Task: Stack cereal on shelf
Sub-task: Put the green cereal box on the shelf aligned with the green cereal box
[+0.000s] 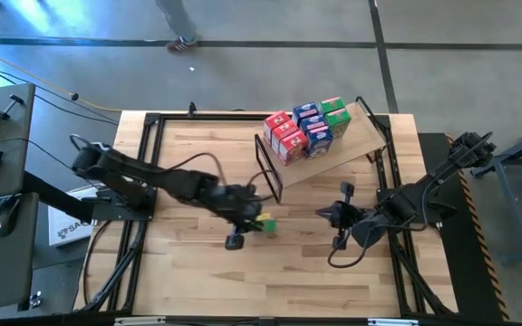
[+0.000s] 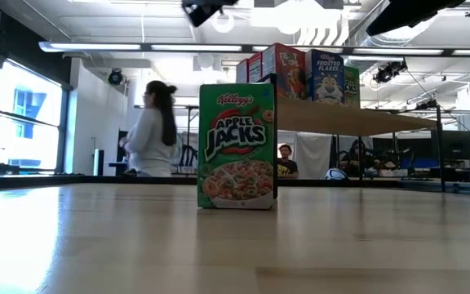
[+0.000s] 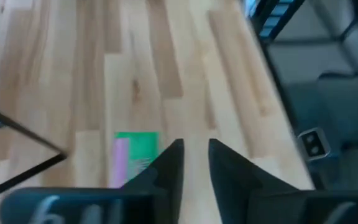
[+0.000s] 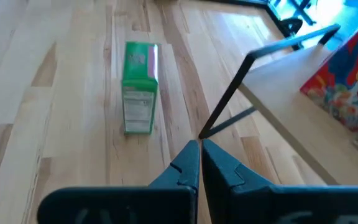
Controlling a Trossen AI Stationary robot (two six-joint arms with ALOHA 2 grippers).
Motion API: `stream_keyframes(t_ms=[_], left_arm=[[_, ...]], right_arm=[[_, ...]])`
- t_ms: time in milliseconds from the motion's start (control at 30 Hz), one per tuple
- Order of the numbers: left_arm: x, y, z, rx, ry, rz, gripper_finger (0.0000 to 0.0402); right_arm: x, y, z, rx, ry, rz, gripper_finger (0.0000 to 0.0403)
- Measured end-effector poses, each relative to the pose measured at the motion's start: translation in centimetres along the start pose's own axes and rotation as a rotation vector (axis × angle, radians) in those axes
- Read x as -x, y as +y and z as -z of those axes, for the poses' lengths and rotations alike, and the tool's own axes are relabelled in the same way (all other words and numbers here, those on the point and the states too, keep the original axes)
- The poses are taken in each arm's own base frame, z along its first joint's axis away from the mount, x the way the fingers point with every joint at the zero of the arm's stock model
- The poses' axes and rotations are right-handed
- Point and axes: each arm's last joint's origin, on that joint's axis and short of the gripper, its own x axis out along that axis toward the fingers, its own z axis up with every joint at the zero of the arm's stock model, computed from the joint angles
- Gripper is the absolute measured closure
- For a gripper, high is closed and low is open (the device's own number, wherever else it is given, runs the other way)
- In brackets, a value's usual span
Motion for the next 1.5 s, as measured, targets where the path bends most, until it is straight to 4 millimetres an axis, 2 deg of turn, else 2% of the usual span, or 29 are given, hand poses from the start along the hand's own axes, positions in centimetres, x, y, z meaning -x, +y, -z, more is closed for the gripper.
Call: stream_keyframes(t_ms=[267,500,600,700,933,1067,1300,1500], left_arm=[[0.3,-0.2,6.3,0.098,-0.269,-0.001,0.0394],[-0.2,-0.1,11.3,0.183,-0.414,-0.059,0.0397],[-0.5,-0.2,12.8,0.185,-0.436,-0.084,0.0397],[-0.8,-0.1,13.9,0.199,-0.447,-0.127,0.0396],[-1.0,0.4,15.6,0.213,-0.474,-0.188,0.0396],[-1.1,0.5,15.9,0.216,-0.487,-0.191,0.0396],[-1.0,0.6,15.8,0.208,-0.502,-0.218,0.0396],[-1.0,0.6,15.8,0.209,-0.506,-0.224,0.0396]], right_arm=[[-1.4,1.5,-1.2,-0.047,-0.106,-0.008,0.0402],[-4.0,1.9,-2.2,-0.163,-0.138,-0.071,0.0399],[-5.3,1.7,-2.7,-0.206,-0.153,-0.112,0.0378],[-6.8,1.7,-2.9,-0.23,-0.154,-0.149,0.0335],[-10.3,2.6,-2.5,-0.232,-0.139,-0.175,0.0191],[-12.1,2.8,-3.0,-0.257,-0.116,-0.148,0.0138],[-14.9,3.4,-4.1,-0.2,-0.018,-0.127,0.0128],[-16.5,3.3,-4.7,-0.18,0.1,-0.073,0.0128]])
